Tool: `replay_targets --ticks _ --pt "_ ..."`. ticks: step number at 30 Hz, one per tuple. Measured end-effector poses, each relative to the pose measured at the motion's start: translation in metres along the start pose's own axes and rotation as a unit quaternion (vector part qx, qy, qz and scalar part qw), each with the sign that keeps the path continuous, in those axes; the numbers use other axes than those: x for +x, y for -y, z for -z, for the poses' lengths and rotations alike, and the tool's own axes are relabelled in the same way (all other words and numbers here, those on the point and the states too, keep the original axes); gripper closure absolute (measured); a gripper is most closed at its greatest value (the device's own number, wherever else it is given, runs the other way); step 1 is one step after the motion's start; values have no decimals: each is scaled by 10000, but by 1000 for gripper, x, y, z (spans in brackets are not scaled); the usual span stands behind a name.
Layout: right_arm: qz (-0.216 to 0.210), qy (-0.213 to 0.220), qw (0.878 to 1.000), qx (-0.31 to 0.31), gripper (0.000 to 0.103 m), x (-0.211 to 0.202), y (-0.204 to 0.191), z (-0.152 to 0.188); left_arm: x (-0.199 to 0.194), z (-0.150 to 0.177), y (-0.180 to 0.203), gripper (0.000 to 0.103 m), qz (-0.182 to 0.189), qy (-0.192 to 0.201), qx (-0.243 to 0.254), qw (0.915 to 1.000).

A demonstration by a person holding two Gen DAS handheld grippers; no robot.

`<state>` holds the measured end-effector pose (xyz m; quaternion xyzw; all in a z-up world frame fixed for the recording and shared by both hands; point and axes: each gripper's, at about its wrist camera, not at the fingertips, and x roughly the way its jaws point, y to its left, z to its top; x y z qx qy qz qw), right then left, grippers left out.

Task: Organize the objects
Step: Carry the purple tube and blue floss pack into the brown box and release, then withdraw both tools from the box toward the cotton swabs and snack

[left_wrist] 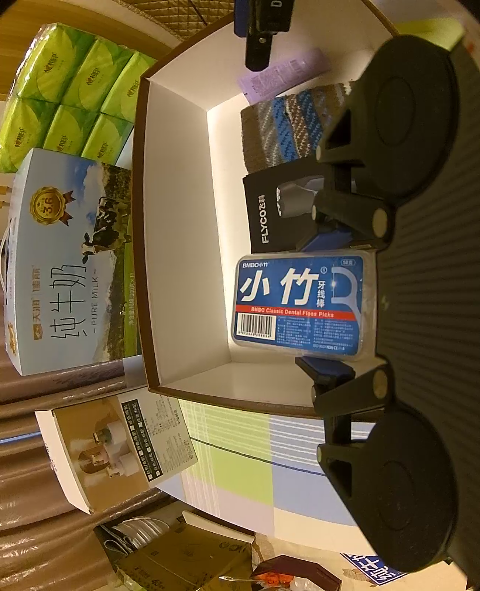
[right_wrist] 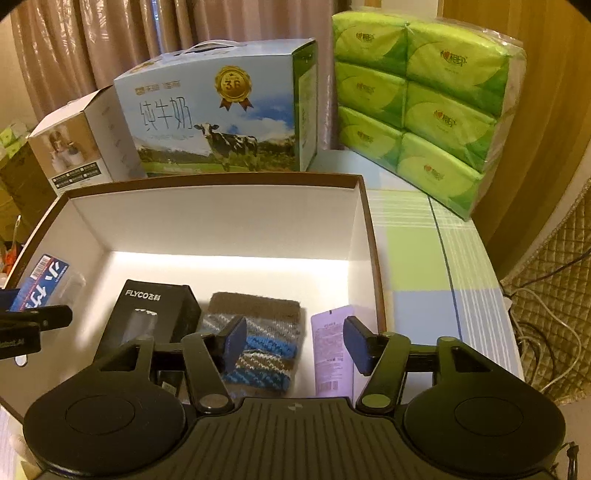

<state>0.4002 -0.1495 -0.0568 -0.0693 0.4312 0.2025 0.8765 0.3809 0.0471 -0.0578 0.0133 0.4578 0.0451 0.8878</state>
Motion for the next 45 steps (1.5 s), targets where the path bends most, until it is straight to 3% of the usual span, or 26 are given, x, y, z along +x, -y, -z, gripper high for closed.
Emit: replay_targets --ticks 6,8,9,10,24,45 --pt "-85 -14 9999 61 43 0 0 4 4 0 1 49 -37 -62 23 10000" --pt "-142 5 9999 65 42 -1 0 4 4 -1 0 42 -88 -42 28 9999" --pt "-167 15 9998 64 41 -2 0 5 4 -2 0 31 -94 -34 33 9999" --pt "-197 20 9998 62 39 -3 -1 5 2 -2 0 28 -104 3 35 9999" --pt "-545 6 9985 18 21 -18 -5 13 -13 -3 -4 27 -15 -84 -1 10000" --pt "-796 242 9965 84 17 -65 -13 29 -77 10 -1 25 188 117 -165 9996"
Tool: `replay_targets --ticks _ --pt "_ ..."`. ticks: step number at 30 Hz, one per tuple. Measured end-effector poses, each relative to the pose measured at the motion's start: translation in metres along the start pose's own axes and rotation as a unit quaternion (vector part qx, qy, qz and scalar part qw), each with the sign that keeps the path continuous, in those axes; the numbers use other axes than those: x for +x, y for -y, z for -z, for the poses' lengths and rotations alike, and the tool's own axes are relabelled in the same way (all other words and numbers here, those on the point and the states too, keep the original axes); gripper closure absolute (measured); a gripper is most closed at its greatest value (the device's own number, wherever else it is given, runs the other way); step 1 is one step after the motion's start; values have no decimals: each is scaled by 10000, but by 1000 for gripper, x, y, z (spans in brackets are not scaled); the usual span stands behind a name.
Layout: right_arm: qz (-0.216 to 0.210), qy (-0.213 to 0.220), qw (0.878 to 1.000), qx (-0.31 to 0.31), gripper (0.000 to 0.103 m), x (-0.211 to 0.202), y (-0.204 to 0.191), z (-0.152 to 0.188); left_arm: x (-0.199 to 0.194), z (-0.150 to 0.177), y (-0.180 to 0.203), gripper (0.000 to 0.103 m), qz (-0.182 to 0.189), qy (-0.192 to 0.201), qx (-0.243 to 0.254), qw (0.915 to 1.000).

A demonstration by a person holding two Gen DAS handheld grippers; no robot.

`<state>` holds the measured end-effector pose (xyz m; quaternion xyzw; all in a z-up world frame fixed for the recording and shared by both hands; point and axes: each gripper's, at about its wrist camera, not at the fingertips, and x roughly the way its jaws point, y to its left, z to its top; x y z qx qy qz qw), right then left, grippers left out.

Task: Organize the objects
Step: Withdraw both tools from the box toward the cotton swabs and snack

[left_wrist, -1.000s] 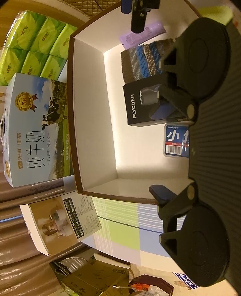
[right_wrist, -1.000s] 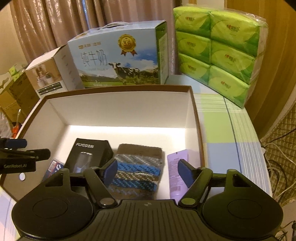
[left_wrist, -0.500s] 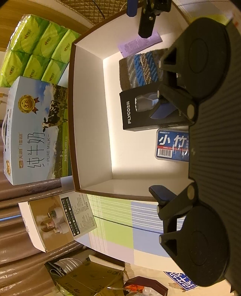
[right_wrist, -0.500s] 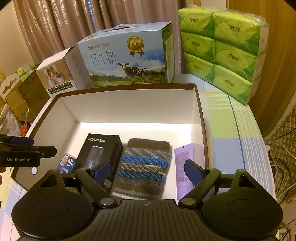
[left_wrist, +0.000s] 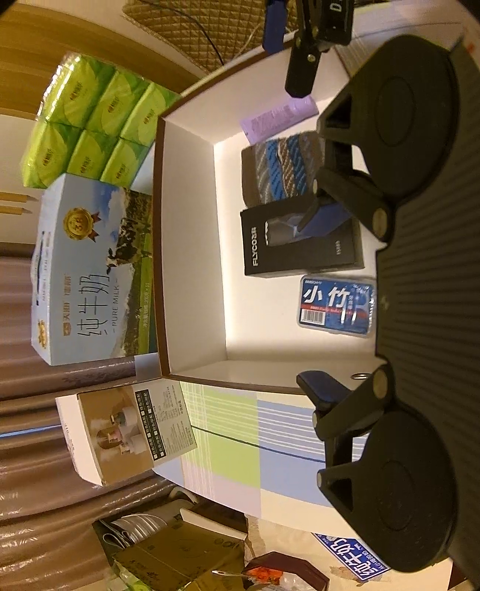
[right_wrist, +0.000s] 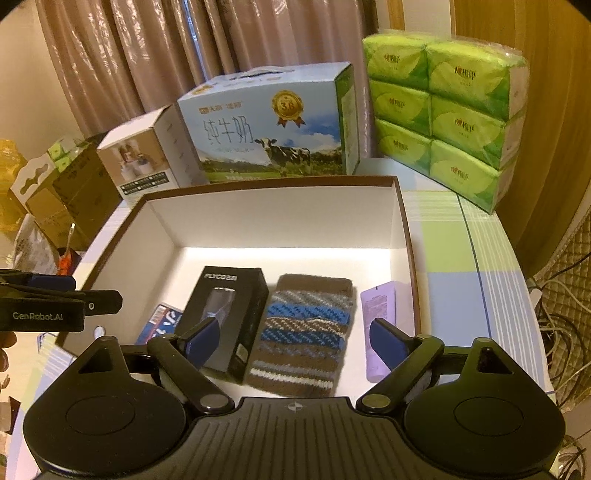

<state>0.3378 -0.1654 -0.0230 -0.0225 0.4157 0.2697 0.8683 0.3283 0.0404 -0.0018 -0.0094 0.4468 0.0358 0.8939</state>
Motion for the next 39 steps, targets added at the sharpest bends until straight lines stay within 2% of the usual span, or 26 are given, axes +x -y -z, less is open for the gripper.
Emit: replay_targets --ticks 8,19,31,39 --pt "-169 120 9998 34 17 -30 -11 19 -41 25 -10 22 81 68 -189 9998" --pt "-422 15 9991 -11 16 -60 -30 61 -88 69 -20 22 138 144 -374 9991" --pt "-561 -304 9979 -94 16 -70 -39 104 -93 134 -21 23 158 -296 -393 9987" --pt "-585 -687 9958 -155 17 -64 -43 133 -93 161 -22 25 175 -495 -452 9976"
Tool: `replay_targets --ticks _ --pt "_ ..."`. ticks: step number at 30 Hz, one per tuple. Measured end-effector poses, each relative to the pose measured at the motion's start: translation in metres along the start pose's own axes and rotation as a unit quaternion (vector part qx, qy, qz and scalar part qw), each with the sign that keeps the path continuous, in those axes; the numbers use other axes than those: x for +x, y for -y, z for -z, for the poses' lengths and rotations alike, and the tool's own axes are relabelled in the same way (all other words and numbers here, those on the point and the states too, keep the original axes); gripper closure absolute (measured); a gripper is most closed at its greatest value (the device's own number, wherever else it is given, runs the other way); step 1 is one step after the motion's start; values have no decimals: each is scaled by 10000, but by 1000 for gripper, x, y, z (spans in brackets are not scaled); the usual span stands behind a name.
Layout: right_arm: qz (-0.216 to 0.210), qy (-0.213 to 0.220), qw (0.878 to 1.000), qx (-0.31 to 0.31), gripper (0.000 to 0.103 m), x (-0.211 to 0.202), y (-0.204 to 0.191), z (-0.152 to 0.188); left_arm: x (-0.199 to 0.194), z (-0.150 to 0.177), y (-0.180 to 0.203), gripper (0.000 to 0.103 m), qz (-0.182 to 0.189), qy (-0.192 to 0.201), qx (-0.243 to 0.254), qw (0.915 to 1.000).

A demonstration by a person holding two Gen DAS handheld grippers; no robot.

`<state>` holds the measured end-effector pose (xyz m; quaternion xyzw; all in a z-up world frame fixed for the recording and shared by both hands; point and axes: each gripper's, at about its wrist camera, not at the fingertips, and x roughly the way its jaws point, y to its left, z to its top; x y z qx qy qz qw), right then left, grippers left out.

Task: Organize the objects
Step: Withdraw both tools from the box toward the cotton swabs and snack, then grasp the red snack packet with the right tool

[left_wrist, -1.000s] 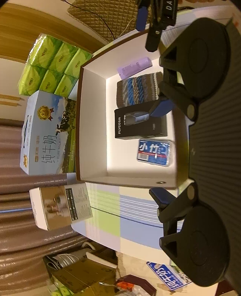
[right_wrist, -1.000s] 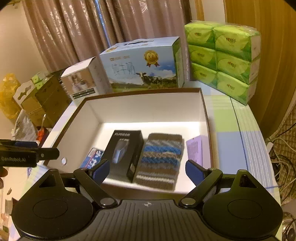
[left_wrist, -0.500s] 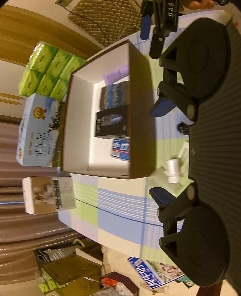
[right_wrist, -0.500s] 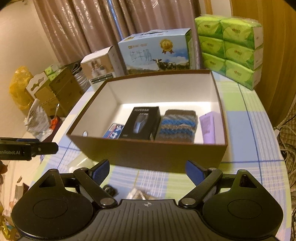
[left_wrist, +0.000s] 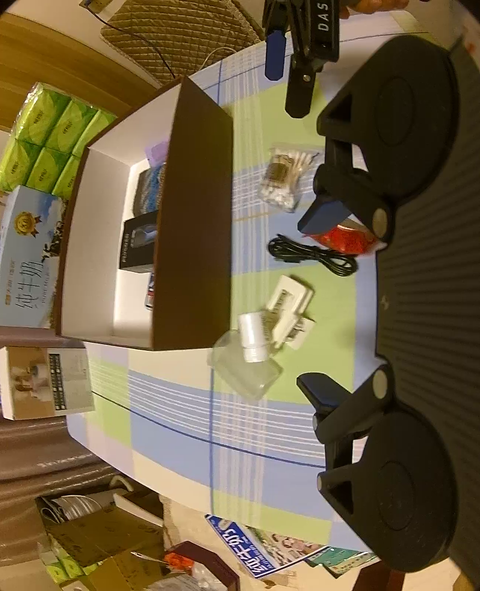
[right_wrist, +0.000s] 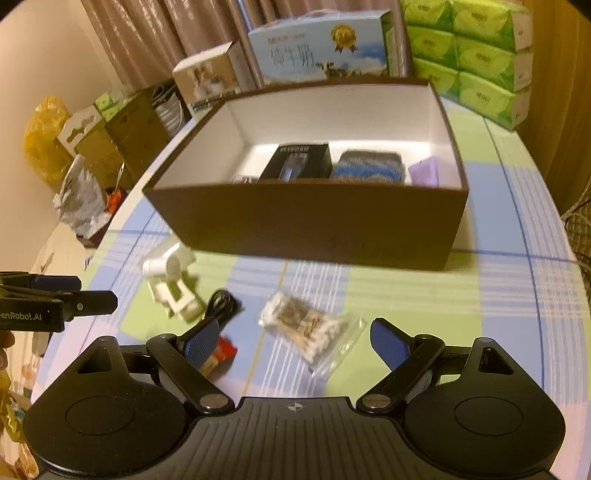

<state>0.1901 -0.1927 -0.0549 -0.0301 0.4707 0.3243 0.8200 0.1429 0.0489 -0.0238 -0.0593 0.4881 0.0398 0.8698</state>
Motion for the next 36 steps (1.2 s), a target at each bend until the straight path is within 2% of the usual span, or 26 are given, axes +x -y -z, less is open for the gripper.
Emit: replay_targets --ticks 13,21,26,29,36 --pt "-451 -369 9967 -561 17 27 -30 19 9 24 -18 28 -227 -306 -230 9990" --pt "-1000 -588 9853 -1258 17 56 -57 26 12 37 -49 28 -553 -356 -595 9961" --pt "-1166 -651 9792 -1529 18 72 -70 28 11 46 -70 28 -745 -392 -857 9928" --pt "-1156 -689 9731 -1872 20 83 -79 32 11 51 -79 28 -807 -415 -957 9913" --pt "-798 -741 9589 -2619 34 107 -94 44 12 58 -87 28 -799 -446 -1070 9900"
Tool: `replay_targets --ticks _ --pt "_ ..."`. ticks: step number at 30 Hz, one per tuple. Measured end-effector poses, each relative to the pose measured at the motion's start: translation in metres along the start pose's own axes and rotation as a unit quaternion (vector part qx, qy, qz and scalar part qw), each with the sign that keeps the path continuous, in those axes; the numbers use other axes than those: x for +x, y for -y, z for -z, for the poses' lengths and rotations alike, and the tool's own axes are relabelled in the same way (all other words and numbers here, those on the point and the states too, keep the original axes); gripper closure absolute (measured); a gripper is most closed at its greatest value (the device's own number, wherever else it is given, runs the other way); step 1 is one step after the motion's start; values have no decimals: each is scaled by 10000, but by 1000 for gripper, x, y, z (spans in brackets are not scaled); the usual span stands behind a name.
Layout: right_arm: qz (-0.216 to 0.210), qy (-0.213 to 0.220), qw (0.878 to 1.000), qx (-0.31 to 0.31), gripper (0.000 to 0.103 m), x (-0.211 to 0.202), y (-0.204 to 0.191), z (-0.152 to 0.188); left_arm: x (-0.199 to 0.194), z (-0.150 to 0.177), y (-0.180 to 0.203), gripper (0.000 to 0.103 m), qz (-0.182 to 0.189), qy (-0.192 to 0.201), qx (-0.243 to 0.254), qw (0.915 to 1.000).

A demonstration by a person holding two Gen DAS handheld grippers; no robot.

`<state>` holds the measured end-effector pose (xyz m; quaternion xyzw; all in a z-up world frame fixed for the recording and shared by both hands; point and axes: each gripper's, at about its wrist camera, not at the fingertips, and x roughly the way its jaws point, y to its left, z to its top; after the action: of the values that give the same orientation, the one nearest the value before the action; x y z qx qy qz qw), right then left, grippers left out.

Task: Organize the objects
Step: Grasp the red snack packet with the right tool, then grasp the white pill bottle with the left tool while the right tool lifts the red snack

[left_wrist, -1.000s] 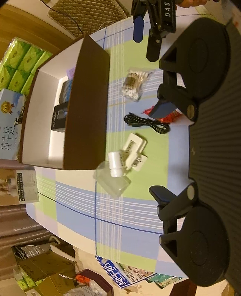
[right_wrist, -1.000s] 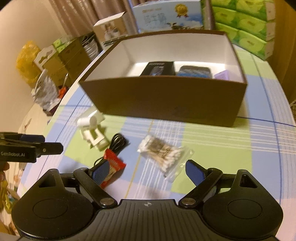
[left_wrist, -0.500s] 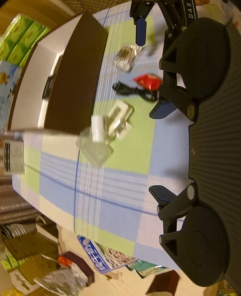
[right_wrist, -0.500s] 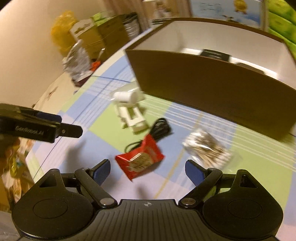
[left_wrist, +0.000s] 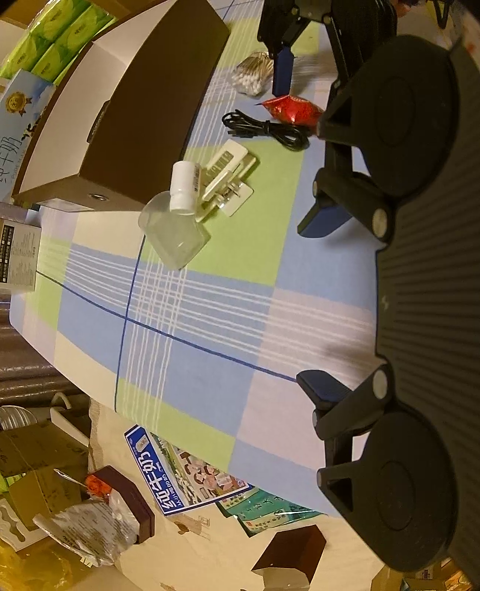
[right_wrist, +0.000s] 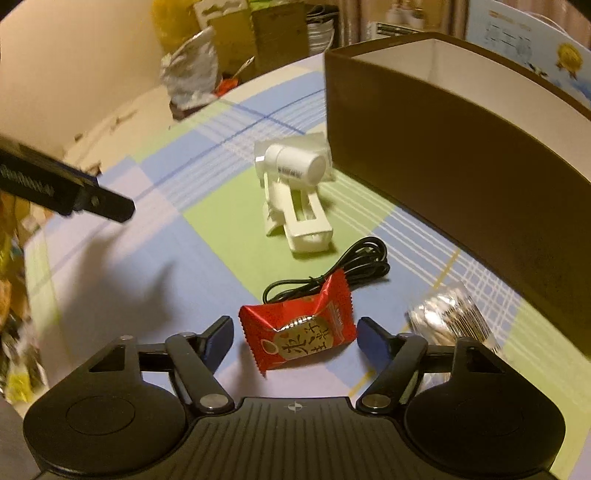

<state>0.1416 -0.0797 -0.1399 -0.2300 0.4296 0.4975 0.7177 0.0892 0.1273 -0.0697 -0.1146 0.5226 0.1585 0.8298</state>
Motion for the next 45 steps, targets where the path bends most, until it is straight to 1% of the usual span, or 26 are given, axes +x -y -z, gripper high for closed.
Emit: replay_targets --ticks 1,3,5,6,8,12,14,16,19,22,28,30,33,36,38,41,42,43,45 --pt "80 -13 9999 -83 41 3 -2 1 0 0 0 28 9 -3 6 10000" --pt "198 -35 9997 -166 51 7 -4 3 1 0 1 28 37 -2 26 10000" --pt "264 28 9995 -198 55 6 -4 4 3 -2 2 28 84 5 64 9999" --pt "306 64 9993 -201 59 5 -4 3 3 -2 4 28 105 11 88 9999" --pt "368 132 9991 -162 63 0 -3 2 5 -5 7 28 176 30 148 9997" --pt "390 284 9988 85 74 -11 4 -2 12 -12 19 28 322 58 298 9990" --pt "392 385 9980 296 80 -19 10 -5 15 -16 25 28 428 97 375 9983" --pt "385 475 9965 564 84 -28 17 -8 18 -21 33 28 516 134 463 9975" --pt "348 624 9928 964 85 -38 30 -10 23 -31 45 28 638 225 597 9959" --pt "356 809 9863 1390 85 -52 43 -12 28 -42 56 28 761 328 685 9942" --pt "670 1070 9723 1967 85 -78 70 -11 40 -60 73 29 872 544 828 9912" --pt "753 1099 9683 2112 85 -84 80 -9 45 -65 76 33 878 582 850 9908" --pt "885 1098 9632 2287 85 -88 93 -5 56 -72 81 36 832 540 909 9909" --pt "955 1075 9591 2437 85 -89 103 1 64 -76 84 43 798 487 909 9915" --pt "987 1050 9568 2523 85 -88 107 4 68 -78 85 46 778 466 897 9918" --pt "1009 1022 9547 2606 85 -89 112 7 71 -80 88 50 783 479 879 9919" --pt "1014 1012 9544 2618 85 -89 113 8 72 -80 89 58 787 490 885 9917" --pt "1021 1003 9542 2629 85 -89 113 8 72 -81 89 61 790 497 891 9916" --pt "1017 988 9540 2641 85 -89 113 9 72 -82 90 62 825 480 902 9913"
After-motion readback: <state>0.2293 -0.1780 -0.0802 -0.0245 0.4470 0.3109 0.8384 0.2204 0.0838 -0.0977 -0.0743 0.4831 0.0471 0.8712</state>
